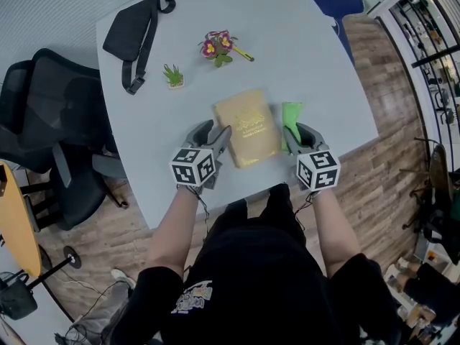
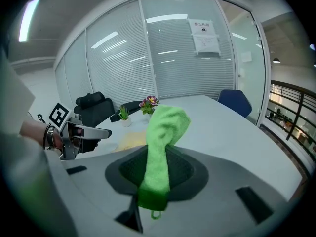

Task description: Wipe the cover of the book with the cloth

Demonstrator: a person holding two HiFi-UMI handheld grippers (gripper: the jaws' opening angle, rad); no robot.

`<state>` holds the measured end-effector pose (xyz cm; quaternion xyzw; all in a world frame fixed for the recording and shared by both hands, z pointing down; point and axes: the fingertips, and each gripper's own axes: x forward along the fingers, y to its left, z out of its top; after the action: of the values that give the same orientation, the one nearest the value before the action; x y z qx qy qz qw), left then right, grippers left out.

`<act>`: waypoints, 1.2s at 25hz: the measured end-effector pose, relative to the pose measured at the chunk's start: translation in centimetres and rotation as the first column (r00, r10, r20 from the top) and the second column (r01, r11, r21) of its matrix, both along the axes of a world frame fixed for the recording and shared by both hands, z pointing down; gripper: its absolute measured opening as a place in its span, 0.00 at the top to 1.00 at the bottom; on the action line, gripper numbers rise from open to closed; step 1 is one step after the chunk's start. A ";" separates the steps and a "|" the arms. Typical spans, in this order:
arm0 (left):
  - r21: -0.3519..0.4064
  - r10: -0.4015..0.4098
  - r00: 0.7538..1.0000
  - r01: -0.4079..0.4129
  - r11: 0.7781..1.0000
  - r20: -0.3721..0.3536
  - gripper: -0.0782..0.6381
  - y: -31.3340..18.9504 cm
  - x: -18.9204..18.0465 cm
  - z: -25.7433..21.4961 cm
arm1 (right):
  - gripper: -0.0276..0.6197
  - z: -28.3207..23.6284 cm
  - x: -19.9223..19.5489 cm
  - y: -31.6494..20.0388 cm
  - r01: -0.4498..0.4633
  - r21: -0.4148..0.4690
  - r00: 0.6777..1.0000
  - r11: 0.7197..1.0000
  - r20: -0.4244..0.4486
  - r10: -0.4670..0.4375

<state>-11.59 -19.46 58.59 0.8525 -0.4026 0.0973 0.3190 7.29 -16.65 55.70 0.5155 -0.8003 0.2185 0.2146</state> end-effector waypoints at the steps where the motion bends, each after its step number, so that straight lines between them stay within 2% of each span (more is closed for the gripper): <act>1: 0.016 -0.003 1.000 0.003 1.000 0.000 0.56 0.0 -0.1 -0.6 | 0.81 -0.5 -0.3 -0.2 0.009 0.011 1.000 1.000 0.001 -0.009; 5: 0.086 -0.008 1.000 0.006 0.996 0.028 0.65 0.6 0.1 -3.4 | 0.81 -3.0 -1.1 -0.2 0.053 0.057 0.998 0.997 0.015 -0.054; 10: 0.173 -0.044 0.997 0.031 0.984 0.071 0.87 1.6 0.5 -7.5 | 0.81 -6.8 -1.5 -0.4 0.131 0.129 0.989 0.983 0.045 -0.138; 14: 0.216 -0.105 0.989 0.081 0.973 0.101 0.88 2.8 1.1 -10.2 | 0.81 -9.1 -1.6 -0.6 0.211 0.181 0.971 0.960 0.075 -0.228; 17: 0.243 -0.189 0.975 0.157 0.957 0.118 0.88 4.0 1.5 -12.0 | 0.81 -10.1 -1.5 -0.7 0.289 0.207 0.946 0.935 0.091 -0.312; 22: 0.265 -0.324 0.940 0.288 0.920 0.102 0.88 6.9 3.6 -13.9 | 0.81 -11.8 -0.1 -0.1 0.398 0.249 0.891 0.883 0.122 -0.437; 30: 0.291 -0.450 0.884 0.400 0.869 0.127 0.88 12.1 8.6 -14.2 | 0.81 -11.4 2.4 2.9 0.550 0.254 0.797 0.795 0.126 -0.591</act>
<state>-2.99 -7.36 44.34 0.7630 -0.6187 0.0529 0.1797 9.73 -13.73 44.32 0.2436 -0.9540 0.1100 0.1357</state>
